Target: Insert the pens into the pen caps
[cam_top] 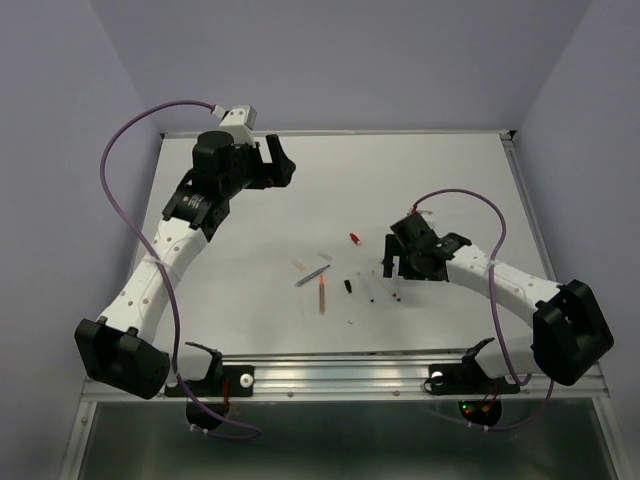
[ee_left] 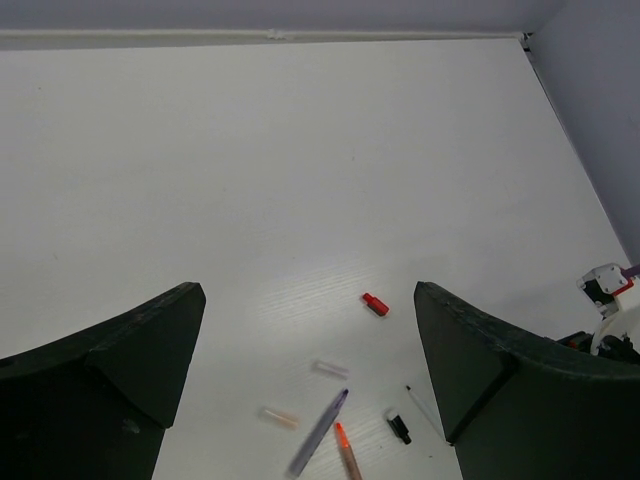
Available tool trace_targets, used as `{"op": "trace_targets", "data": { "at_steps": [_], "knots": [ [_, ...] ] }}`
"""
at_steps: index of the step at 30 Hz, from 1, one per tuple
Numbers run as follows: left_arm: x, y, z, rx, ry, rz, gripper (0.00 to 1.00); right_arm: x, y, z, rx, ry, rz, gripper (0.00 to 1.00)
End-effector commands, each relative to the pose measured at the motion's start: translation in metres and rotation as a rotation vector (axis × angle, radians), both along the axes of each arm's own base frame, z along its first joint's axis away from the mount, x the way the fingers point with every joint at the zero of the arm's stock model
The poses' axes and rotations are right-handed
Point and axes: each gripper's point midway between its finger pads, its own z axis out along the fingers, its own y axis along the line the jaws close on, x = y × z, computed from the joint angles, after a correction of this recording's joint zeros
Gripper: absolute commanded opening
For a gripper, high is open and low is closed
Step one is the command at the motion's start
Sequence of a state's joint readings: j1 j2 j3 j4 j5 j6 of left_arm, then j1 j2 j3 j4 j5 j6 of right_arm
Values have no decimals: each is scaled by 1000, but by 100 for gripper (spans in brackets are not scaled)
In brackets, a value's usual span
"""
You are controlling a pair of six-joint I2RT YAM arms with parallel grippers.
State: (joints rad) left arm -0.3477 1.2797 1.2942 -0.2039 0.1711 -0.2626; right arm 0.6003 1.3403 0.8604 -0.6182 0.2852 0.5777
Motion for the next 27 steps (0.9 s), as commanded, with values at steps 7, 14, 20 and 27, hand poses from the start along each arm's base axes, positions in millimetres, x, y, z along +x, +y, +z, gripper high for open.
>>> {"op": "trace_targets", "data": {
  "at_steps": [7, 14, 20, 27],
  "knots": [
    [1, -7, 4, 3, -24, 10, 99, 15, 5, -21, 28, -64, -65, 75],
    [3, -16, -1, -6, -1, -10, 99, 18, 7, -41, 2, -30, -52, 61],
    [5, -21, -9, -9, 25, -12, 99, 6, 7, -57, 2, 29, -45, 45],
    [9, -30, -23, 1, 71, -24, 99, -13, 9, -68, 41, 97, -45, 39]
  ]
}}
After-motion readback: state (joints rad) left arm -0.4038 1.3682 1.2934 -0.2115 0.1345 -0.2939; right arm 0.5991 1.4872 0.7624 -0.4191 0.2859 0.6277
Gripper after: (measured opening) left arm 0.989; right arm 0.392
